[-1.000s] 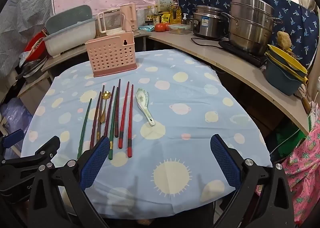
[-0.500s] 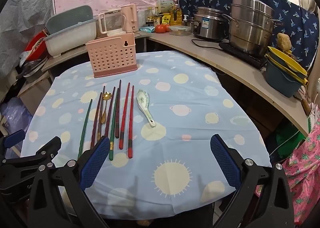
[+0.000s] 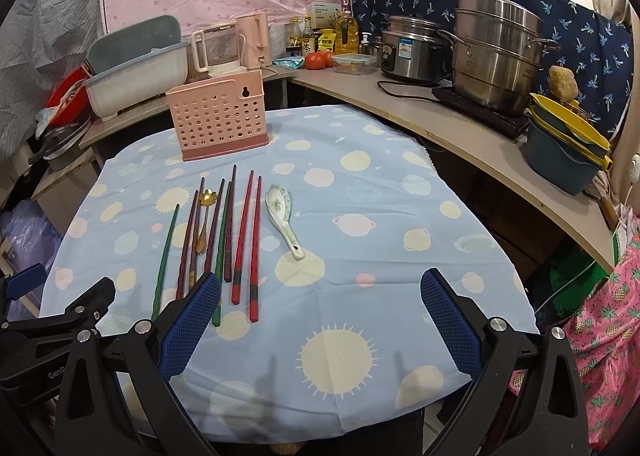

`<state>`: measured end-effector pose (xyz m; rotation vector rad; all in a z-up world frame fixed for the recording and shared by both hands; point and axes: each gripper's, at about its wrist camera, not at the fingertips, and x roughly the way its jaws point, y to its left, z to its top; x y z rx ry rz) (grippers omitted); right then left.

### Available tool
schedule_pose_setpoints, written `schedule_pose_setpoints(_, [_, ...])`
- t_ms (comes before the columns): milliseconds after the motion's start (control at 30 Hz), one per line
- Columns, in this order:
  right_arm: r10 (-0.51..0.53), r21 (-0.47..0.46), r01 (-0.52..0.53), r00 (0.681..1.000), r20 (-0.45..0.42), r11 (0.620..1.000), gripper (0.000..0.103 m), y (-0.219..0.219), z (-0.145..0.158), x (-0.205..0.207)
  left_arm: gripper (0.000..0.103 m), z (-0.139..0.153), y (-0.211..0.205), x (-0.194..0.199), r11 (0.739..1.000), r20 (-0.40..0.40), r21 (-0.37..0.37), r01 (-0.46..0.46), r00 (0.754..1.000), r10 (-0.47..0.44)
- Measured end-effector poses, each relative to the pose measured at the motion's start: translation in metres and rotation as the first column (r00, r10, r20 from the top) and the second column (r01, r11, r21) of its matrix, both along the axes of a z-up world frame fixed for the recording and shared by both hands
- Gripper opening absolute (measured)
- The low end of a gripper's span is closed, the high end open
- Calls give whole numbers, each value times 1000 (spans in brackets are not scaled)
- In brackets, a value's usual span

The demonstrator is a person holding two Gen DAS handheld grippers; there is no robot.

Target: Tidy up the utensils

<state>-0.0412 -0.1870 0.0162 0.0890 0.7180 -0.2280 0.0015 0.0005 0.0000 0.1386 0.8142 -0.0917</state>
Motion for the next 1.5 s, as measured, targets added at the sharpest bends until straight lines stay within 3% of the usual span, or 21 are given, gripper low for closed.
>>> schedule_pose_setpoints(1500, [-4, -2, 4, 1000, -3, 1000, 96, -5, -4, 1, 96, -2, 9, 1, 1000, -5, -3, -9, 1000, 9])
